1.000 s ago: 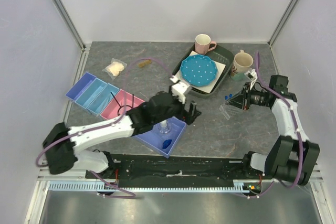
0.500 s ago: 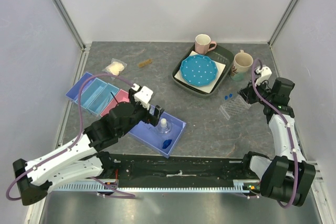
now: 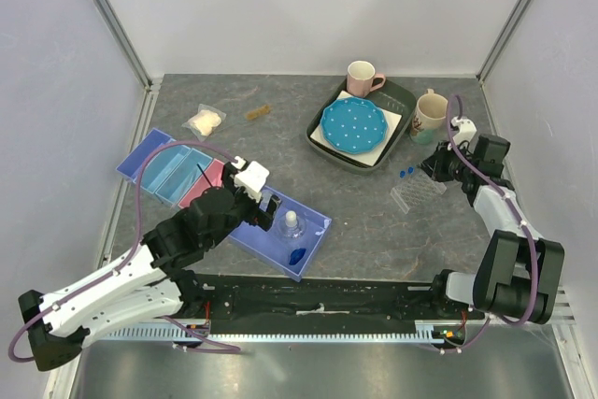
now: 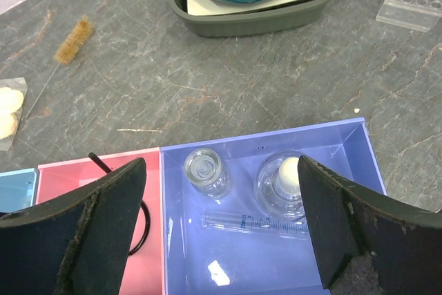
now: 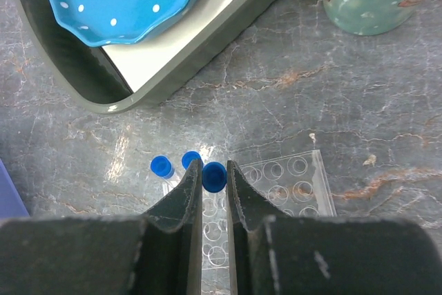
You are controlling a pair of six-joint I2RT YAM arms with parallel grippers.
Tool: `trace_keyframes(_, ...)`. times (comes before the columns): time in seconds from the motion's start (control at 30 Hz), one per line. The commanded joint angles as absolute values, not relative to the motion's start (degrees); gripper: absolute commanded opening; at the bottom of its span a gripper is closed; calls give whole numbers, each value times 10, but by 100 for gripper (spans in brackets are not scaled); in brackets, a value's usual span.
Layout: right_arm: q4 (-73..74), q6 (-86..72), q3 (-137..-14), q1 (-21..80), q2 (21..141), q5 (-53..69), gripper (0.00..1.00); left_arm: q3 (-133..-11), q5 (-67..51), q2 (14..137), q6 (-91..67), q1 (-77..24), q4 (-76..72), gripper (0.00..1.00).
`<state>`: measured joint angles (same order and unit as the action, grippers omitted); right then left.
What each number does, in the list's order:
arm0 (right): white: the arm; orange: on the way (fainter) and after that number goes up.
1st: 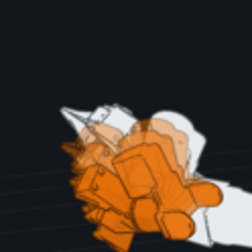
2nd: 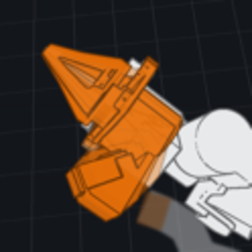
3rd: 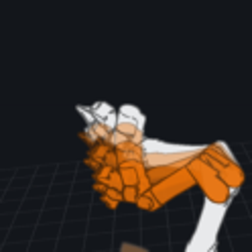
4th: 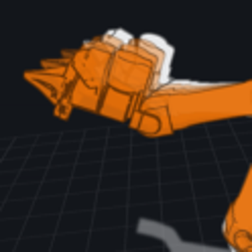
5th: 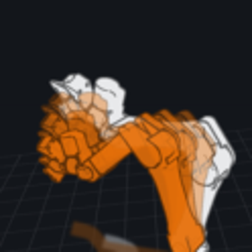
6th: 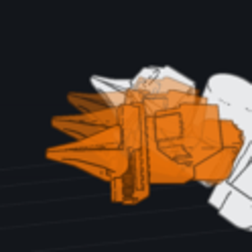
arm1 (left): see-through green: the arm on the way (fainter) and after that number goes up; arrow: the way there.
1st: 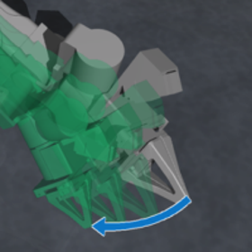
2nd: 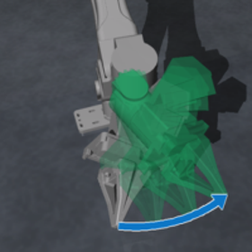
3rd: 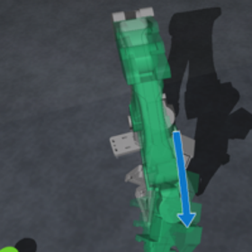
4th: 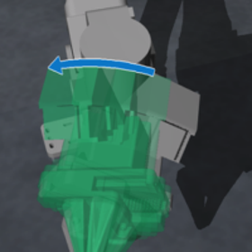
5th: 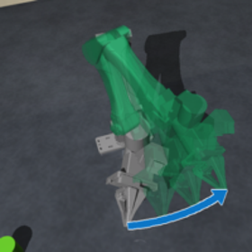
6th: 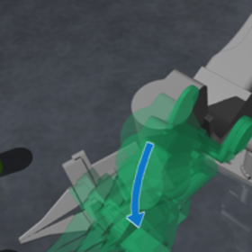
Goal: Organize the chemistry lab equipment
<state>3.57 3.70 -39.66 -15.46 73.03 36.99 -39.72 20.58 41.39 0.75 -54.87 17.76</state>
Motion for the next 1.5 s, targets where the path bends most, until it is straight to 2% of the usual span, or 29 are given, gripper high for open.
trace_keyframes(0.0,14,29,-409,-144,751,370,16,-403,216,396,26,-549,170,96)
trace_keyframes(0.37,16,50,-415,-130,779,331,18,-404,216,397,27,-548,171,96)
trace_keyframes(0.83,12,91,-405,-109,758,304,18,-403,219,404,28,-549,172,96)
trace_keyframes(1.0,29,115,-406,-100,766,328,22,-403,220,403,27,-549,172,96)
trace_keyframes(1.17,59,141,-410,-101,760,348,32,-403,221,403,26,-549,175,96)
trace_keyframes(1.47,74,156,-408,-100,710,359,42,-403,220,402,26,-549,177,96)
